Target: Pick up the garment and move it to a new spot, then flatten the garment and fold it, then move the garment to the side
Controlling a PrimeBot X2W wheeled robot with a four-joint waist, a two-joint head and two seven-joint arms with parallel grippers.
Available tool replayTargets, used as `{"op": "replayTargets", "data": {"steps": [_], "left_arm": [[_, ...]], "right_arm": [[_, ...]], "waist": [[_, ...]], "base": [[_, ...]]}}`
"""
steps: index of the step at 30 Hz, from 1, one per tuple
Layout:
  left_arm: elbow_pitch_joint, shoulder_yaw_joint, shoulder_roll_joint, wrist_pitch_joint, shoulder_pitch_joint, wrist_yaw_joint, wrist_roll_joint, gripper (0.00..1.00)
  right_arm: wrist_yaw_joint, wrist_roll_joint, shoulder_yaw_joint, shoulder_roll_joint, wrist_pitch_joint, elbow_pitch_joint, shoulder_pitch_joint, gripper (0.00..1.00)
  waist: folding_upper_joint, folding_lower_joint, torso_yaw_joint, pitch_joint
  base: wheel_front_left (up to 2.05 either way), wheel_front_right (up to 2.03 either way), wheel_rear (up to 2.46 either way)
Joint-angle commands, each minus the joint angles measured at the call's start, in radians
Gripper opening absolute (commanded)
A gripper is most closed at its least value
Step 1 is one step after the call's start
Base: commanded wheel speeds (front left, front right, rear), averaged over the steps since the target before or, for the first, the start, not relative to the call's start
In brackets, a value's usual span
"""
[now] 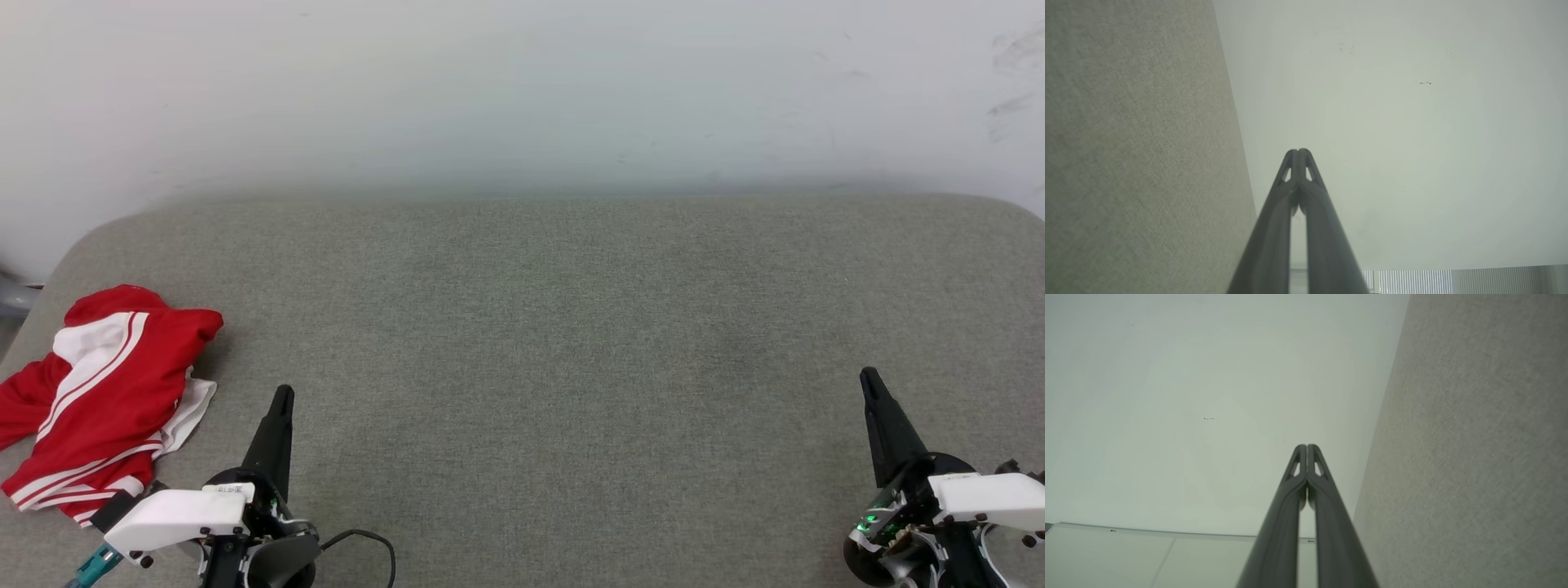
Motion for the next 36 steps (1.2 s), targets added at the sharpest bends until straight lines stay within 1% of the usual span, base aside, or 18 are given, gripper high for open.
{"op": "replayTargets", "data": {"steps": [1, 36], "left_arm": [[-0.004, 0.002, -0.002, 0.004, -0.007, -0.002, 0.0, 0.0], [-0.004, 0.002, -0.002, 0.004, -0.008, -0.002, 0.0, 0.0]], "right_arm": [[0.0, 0.004, 0.001, 0.0, 0.0, 0.001, -0.013, 0.0], [0.0, 0.004, 0.001, 0.0, 0.0, 0.001, -0.013, 0.0]], "waist": [[0.0, 0.0, 0.0, 0.0], [0.0, 0.0, 0.0, 0.0]], "base": [[0.0, 0.0, 0.0], [0.0, 0.0, 0.0]]}}
